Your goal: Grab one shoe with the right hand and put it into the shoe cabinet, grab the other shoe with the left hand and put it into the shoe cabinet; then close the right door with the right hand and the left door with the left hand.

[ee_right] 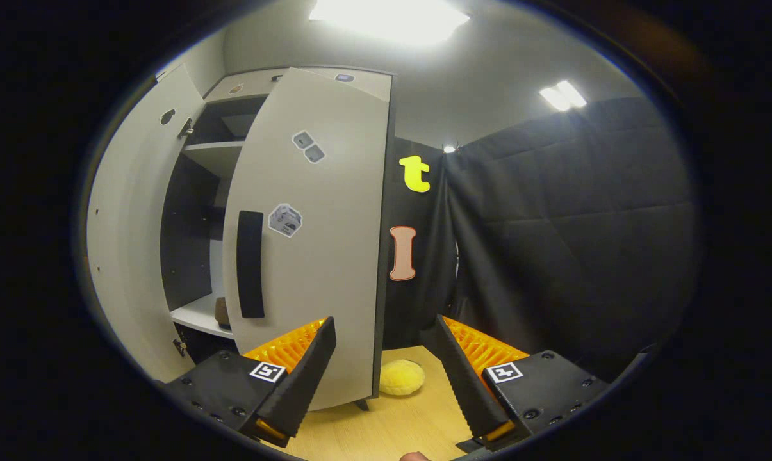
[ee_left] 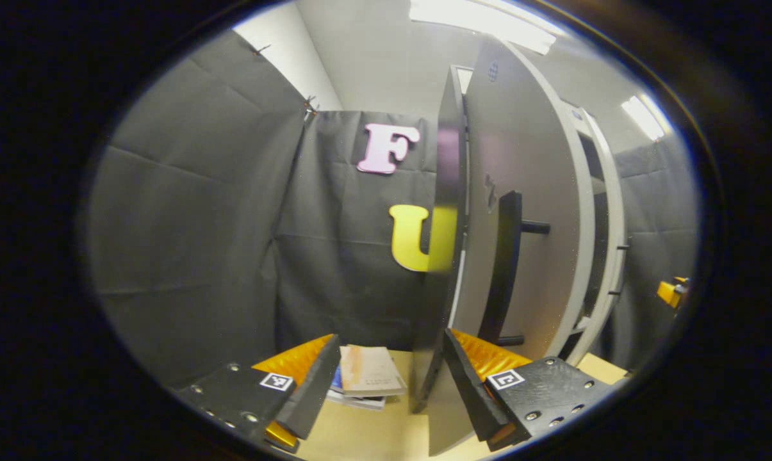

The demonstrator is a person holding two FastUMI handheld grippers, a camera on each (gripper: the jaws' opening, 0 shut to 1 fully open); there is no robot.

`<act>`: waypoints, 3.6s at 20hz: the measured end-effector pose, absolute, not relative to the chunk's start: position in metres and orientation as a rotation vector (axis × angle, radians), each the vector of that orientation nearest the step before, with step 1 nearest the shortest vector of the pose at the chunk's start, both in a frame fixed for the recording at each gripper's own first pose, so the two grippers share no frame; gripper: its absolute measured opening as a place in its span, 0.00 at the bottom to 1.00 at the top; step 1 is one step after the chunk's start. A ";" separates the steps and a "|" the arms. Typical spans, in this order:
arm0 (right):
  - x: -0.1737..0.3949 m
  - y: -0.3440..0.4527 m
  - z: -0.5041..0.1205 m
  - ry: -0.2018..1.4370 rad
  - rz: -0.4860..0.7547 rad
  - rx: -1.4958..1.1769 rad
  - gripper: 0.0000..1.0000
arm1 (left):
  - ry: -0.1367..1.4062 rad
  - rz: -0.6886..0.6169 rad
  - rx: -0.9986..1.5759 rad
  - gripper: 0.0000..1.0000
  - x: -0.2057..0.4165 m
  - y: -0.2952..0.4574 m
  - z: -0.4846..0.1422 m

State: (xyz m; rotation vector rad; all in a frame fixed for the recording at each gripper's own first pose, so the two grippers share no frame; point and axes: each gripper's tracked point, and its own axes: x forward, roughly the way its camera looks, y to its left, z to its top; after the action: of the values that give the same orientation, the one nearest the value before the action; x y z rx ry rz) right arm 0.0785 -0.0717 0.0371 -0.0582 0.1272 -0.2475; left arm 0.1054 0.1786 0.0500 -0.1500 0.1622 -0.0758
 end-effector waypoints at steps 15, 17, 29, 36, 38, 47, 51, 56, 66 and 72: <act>0.099 -0.117 0.025 0.147 -0.142 -0.040 0.98 | 0.173 -0.043 -0.130 0.99 0.086 0.113 0.063; 0.101 -0.119 0.025 0.146 -0.130 -0.052 0.97 | 0.171 -0.048 -0.137 0.99 0.085 0.102 0.064; 0.092 -0.153 0.014 0.169 -0.106 -0.054 0.98 | 0.178 -0.175 -0.181 0.93 0.120 -0.013 0.063; 0.077 -0.176 -0.001 0.195 -0.100 -0.035 0.98 | 0.182 -0.115 -0.190 0.99 0.140 -0.021 0.056; 0.075 -0.174 -0.002 0.194 -0.071 -0.022 0.97 | 0.194 -0.100 -0.193 0.99 0.142 -0.020 0.052; 0.053 -0.137 0.019 0.129 0.043 0.036 0.97 | 0.144 -0.082 -0.124 0.99 0.090 0.008 0.080; 0.023 -0.112 0.033 0.119 0.050 0.046 0.98 | 0.135 -0.124 -0.099 0.90 0.063 0.024 0.095; -0.021 -0.093 0.047 0.092 0.027 0.048 0.98 | 0.110 -0.174 -0.073 0.89 0.009 0.044 0.105; -0.067 -0.073 0.061 0.057 0.032 0.063 0.98 | 0.130 -0.181 -0.072 0.92 -0.042 0.062 0.087; -0.066 -0.067 0.061 0.061 0.054 0.045 0.98 | 0.128 -0.159 -0.075 0.92 -0.046 0.074 0.080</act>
State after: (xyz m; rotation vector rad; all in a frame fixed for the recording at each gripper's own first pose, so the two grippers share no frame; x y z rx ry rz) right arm -0.0664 -0.0672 0.0612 0.0447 0.0606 0.0541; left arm -0.0458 0.0743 0.0799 -0.0745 0.1284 -0.1595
